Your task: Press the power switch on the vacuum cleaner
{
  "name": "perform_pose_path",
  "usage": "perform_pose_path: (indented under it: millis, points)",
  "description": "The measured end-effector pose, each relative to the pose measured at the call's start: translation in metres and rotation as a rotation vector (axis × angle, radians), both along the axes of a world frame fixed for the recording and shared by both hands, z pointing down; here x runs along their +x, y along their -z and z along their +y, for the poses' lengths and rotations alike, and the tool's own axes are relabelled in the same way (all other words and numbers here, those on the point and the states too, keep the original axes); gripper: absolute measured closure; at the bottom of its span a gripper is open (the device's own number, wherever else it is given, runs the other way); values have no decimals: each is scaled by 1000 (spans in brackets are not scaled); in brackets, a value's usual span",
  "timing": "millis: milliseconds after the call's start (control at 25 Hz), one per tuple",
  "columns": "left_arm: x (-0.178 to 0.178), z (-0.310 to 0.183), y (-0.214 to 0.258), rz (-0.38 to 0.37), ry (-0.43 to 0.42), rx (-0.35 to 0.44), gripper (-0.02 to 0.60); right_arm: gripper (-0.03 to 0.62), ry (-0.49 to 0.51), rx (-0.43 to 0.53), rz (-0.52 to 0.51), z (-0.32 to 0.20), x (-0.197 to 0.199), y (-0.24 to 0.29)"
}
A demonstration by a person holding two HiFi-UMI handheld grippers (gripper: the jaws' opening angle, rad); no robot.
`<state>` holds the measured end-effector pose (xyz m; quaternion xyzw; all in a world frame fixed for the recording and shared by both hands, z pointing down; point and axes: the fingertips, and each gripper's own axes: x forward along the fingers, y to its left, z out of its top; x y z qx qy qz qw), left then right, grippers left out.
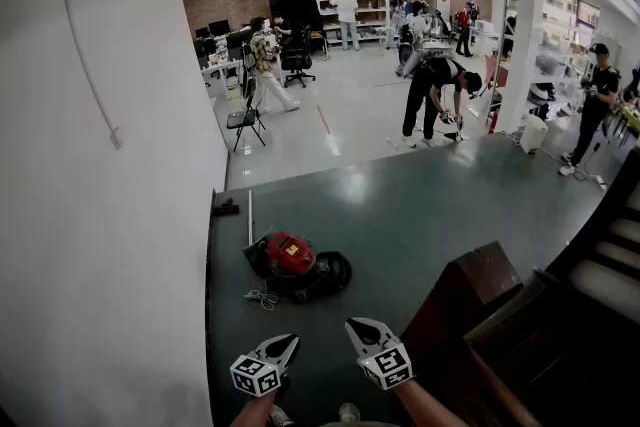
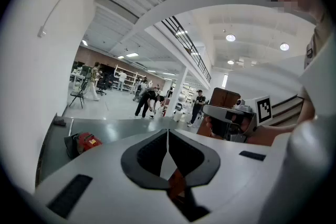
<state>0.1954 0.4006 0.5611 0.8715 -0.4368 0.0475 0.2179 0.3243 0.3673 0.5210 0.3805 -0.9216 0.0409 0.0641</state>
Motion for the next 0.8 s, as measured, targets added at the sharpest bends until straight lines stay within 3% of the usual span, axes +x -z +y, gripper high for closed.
perform_pose_path:
  millis: [440, 800]
  points:
    - [6, 7, 2, -6, -9, 8, 577, 585, 50, -7, -28, 17, -8, -2]
    - [0, 9, -1, 6, -21, 5, 577, 583, 124, -77, -21, 25, -29, -12]
